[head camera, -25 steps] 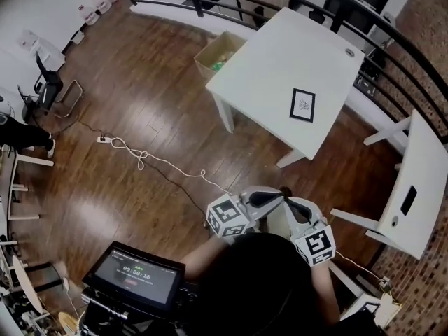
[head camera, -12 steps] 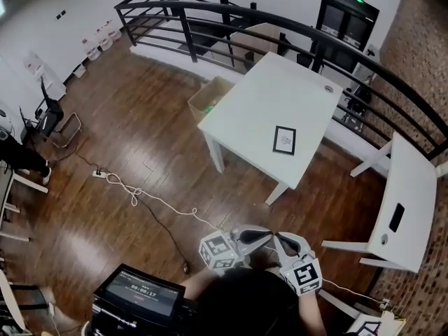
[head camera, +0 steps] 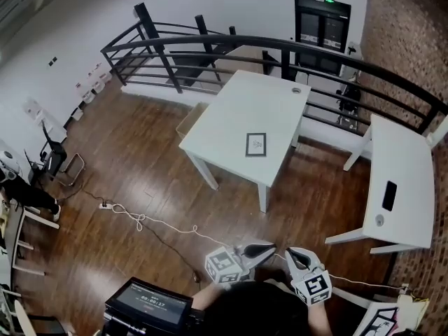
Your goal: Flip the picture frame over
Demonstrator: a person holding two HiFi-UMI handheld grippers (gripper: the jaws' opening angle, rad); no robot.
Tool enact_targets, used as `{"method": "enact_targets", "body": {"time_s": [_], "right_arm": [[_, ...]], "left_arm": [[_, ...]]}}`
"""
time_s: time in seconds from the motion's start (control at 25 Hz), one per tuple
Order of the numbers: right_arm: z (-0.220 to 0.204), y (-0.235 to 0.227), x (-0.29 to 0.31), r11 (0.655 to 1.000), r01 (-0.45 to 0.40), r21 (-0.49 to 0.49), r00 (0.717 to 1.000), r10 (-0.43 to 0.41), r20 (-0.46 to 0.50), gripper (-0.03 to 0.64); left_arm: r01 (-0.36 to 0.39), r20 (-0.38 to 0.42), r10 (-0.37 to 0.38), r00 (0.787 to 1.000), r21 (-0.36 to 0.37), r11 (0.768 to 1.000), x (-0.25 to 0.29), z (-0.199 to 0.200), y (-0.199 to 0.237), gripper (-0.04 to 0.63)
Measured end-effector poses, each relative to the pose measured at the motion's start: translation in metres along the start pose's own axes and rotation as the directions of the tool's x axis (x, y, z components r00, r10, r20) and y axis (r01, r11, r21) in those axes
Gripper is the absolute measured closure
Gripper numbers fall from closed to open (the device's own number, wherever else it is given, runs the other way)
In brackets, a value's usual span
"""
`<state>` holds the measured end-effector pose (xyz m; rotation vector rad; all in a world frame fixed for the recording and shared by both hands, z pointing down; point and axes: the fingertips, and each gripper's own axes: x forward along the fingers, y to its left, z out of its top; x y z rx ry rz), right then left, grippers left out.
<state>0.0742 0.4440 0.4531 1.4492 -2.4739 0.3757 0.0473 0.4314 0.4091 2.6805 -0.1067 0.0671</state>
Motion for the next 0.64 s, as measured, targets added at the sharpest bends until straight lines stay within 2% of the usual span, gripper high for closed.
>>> {"method": "enact_targets", "body": {"time_s": [0.12,0.36,0.64], "right_arm": [[-0.015,-0.009,-0.029,1.0,0.017,0.013,1.0,-0.017,0.001,0.624],[-0.026,-0.026,-0.061,0.999,0.045,-0.026,0.999,-0.045,0.011,0.624],[-0.03,-0.027,-0.09,0.997,0.068,-0.023,0.997,-0.068,0.022,0.624]], "left_arm": [[0.004,-0.016,-0.004,1.0,0.005,1.0,0.017,-0.013,-0.021,0.581],[-0.007,-0.01,0.007,1.0,0.018,1.0,0.034,-0.029,-0.043,0.58],[-0.007,-0.008,0.008,1.0,0.034,0.999,0.041,-0.031,-0.067,0.581]]}}
